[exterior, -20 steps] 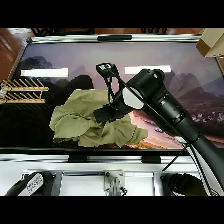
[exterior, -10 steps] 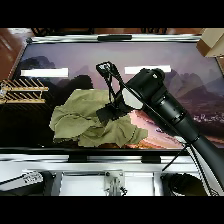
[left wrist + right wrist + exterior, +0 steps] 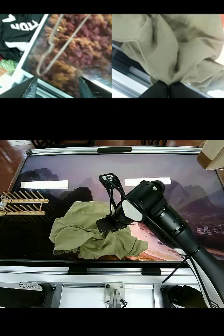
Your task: Fold the shirts.
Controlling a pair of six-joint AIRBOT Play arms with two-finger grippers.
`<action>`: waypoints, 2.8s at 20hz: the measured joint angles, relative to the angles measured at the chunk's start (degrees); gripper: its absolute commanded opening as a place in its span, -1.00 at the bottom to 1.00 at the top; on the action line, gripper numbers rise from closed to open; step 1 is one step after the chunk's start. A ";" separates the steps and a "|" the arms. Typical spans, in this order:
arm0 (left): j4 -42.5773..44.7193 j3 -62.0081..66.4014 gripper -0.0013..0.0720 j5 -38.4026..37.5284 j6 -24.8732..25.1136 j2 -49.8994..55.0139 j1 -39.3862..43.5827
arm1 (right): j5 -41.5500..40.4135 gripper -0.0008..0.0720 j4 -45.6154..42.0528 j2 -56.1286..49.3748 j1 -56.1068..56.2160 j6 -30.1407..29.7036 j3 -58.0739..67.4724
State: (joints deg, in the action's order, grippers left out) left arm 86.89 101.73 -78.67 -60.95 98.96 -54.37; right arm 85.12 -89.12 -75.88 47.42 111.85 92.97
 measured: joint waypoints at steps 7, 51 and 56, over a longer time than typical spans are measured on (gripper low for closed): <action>-0.35 2.95 0.68 0.26 12.57 9.11 -1.22 | 0.00 -0.82 -1.01 0.02 0.00 5.88 0.00; -1.03 1.05 -0.86 0.74 12.50 3.58 -3.10 | -0.15 -0.82 -5.81 0.00 0.00 6.86 0.00; -3.37 1.05 -0.87 5.31 10.25 -3.56 -0.33 | -0.13 -0.82 -8.48 0.44 0.00 5.33 0.00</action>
State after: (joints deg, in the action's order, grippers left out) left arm 83.53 102.78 -73.36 -50.70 95.39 -54.70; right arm 84.99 -97.60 -75.44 47.42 117.19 92.97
